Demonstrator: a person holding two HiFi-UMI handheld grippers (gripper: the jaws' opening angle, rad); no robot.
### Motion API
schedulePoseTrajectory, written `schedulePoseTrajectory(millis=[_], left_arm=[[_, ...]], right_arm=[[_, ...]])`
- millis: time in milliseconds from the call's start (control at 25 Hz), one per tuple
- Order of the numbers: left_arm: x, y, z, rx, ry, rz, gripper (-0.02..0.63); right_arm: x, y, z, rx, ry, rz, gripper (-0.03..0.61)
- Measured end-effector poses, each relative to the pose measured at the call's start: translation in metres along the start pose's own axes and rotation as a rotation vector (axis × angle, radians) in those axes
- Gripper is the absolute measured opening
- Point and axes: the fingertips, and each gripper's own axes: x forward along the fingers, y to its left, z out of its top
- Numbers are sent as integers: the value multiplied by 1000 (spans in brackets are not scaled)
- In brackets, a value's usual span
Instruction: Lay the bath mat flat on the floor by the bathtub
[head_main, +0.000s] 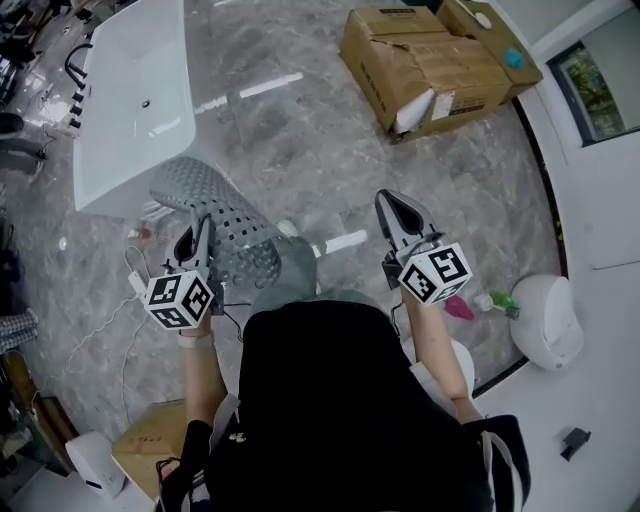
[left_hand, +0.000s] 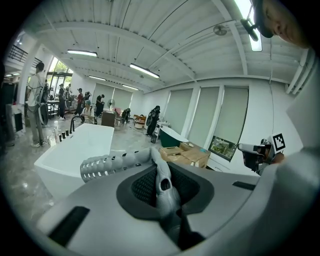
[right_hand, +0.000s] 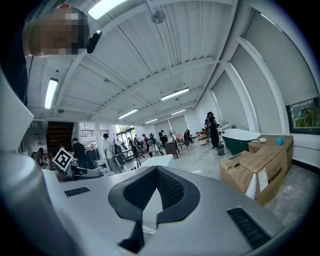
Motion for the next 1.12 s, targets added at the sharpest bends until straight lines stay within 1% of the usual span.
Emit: schedulePoseTrajectory(millis=[160,360,480,600,720,840,1000,1120], left_arm=[[46,8,8,-11,8,-7,57],[117,34,27,-51,14,3,57],[161,56,40,-86,22,32,57],[196,78,54,-104,33,60,57],[221,97,71,-120,25,73,57],[237,114,86,-136,6,86,56],[252,138,103,-138,-9,107,57],[254,152,107,-173,-25,154,55]], right_arm=[[29,-33,6,0,10,-18,26],[95,-80,25,-16,40,-20,26],[148,-105,40,-25,73,-1,26],[204,-121,60,-47,92,42,26],[260,-126,77,-62,99,86,26],[307,-120,88,-83,114,142,26],[365,-106,90,-110,156,217,26],[406,-93,89,-126,196,300,26]])
